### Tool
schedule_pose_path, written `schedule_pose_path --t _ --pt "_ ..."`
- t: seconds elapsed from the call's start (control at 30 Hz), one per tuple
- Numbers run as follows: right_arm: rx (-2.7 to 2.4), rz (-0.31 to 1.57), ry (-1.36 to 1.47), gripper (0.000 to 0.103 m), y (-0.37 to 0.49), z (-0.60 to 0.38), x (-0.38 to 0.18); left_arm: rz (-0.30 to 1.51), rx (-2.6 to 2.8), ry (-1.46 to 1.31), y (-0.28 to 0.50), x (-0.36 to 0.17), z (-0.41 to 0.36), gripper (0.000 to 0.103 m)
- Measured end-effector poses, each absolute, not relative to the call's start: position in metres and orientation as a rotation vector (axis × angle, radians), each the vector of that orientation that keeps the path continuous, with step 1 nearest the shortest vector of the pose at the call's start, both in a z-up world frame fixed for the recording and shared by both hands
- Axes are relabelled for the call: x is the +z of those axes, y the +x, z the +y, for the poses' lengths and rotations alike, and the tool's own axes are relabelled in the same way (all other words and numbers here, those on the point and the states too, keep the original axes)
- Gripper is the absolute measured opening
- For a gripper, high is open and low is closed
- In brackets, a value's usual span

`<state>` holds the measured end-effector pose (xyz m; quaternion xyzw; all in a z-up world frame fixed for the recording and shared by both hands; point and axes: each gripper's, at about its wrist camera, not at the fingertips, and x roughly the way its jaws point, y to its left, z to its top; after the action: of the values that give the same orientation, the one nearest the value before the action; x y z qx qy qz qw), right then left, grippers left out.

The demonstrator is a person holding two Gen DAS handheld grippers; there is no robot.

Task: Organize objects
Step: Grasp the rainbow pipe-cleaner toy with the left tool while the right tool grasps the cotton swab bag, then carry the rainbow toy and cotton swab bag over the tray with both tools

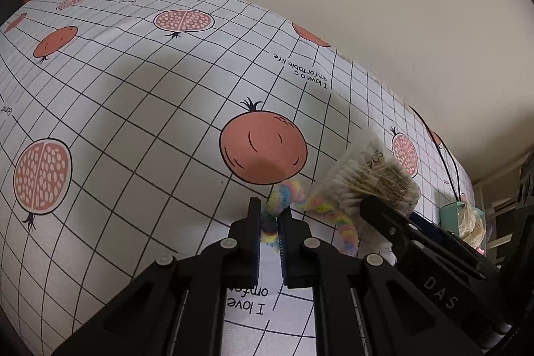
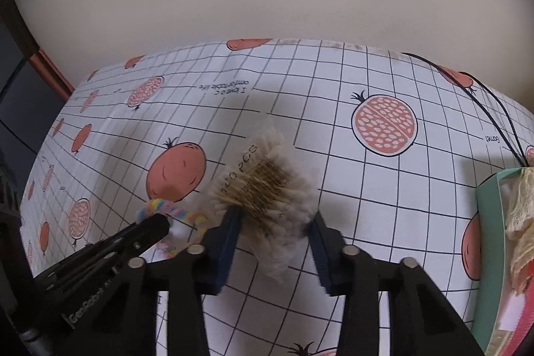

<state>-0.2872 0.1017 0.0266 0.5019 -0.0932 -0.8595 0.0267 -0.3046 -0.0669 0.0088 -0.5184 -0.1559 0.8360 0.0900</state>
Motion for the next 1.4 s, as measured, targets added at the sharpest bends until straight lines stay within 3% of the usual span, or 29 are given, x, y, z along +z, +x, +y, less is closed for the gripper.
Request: schedule_pose_path --t 0.27,0.87,1.13,1.4 --pt "-2.645 -0.389 1.558 0.025 -0.267 0.117 0.036 -0.487 2.471 -1.542 -0.302 0.007 -0.069 0.009" --pt "-2.703 -0.498 1.479 0.024 -0.188 0.168 0.081 -0.488 2.517 -1.638 -0.285 0.011 -0.074 0.009" --pt "-2.72 -0.502 1.45 0.024 -0.156 0.181 0.093 -0.549 2.53 -1.616 -0.265 0.04 -0.069 0.009" --pt "-2.738 -0.555 1.426 0.024 -0.126 0.203 0.105 -0.457 2.525 -1.548 -0.237 0.073 -0.029 0.009"
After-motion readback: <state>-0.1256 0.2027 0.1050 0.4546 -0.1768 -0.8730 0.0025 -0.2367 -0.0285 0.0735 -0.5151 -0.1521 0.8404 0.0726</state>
